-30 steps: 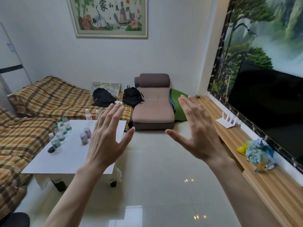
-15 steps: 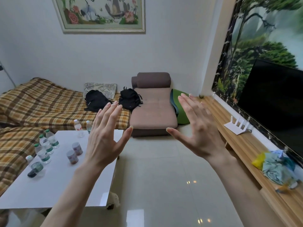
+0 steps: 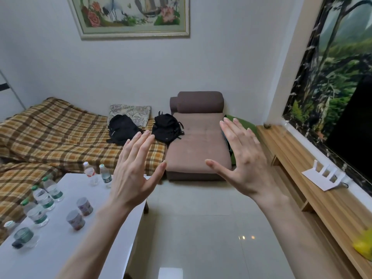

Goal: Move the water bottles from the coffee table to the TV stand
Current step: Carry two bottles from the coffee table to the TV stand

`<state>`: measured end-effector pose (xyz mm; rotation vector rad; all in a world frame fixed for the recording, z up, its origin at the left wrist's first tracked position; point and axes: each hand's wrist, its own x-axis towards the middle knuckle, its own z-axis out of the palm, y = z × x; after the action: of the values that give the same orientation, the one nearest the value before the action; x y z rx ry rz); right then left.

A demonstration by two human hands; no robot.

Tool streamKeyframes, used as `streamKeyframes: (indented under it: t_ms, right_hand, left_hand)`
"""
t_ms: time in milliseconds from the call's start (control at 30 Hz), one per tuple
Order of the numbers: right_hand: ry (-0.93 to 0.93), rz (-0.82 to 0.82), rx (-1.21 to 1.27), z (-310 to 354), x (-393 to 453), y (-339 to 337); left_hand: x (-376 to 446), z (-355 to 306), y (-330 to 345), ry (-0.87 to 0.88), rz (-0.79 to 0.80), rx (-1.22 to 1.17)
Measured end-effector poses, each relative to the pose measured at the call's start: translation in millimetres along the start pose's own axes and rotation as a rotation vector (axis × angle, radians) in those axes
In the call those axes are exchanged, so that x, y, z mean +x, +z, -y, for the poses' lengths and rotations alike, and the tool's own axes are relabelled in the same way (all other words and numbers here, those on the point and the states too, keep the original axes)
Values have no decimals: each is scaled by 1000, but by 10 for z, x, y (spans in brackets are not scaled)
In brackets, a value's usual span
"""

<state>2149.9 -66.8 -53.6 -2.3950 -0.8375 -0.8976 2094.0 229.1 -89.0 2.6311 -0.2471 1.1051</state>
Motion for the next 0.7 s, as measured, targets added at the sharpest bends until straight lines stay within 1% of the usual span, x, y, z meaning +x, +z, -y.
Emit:
streamKeyframes:
  t_ms: [133, 233, 433, 700]
  right_hand:
    - [-37, -8, 27, -532, 515, 406]
    - [-52, 16, 57, -790, 848, 716]
    - [-92, 49, 144, -984, 1501, 1295]
    - [-163, 104, 179, -1157, 2364, 2180]
  left_hand:
    - [538, 189, 440, -12, -17, 43]
    - [823, 336, 693, -46, -33, 48]
    - [1224, 816, 945, -119, -39, 117]
    - [1596, 1633, 1357, -206, -50, 179]
